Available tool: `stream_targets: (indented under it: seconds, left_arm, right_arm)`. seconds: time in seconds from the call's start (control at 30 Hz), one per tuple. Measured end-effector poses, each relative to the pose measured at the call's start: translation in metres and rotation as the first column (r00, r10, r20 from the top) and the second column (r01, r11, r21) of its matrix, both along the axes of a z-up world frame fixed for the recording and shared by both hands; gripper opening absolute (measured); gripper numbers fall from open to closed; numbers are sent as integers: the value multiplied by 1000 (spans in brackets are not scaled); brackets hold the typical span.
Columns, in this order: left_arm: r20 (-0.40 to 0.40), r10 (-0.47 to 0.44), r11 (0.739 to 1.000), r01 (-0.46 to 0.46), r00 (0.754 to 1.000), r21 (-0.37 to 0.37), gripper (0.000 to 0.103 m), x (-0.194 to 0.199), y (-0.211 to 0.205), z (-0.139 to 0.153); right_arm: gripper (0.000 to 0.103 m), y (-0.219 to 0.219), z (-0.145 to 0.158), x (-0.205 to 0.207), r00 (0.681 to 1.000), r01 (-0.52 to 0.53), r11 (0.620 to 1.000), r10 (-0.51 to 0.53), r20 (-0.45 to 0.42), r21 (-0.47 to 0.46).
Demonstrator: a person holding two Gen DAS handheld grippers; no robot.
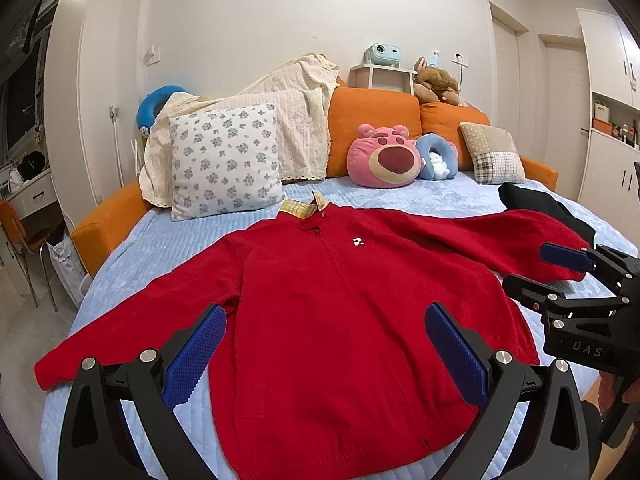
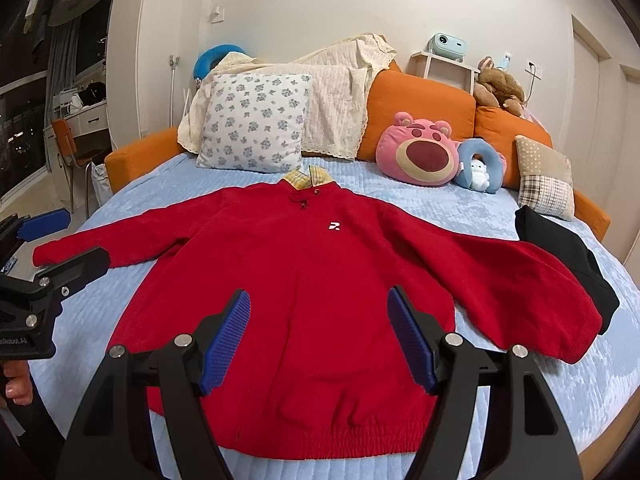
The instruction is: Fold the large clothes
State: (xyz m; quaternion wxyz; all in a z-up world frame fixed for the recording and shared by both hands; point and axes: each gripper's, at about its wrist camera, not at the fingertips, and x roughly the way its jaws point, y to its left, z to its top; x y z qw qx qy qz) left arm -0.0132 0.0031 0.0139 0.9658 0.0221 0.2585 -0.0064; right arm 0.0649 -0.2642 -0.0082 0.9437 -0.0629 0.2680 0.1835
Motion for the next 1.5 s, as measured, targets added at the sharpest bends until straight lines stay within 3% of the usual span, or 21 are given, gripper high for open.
stream_targets:
  seconds: [1.5]
  left_arm:
    - [-7, -15, 1000, 15, 1000, -7, 101, 8, -13, -10]
  right_arm:
    - [74, -14, 0, 5, 1000, 31, 1000, -31, 2, 1]
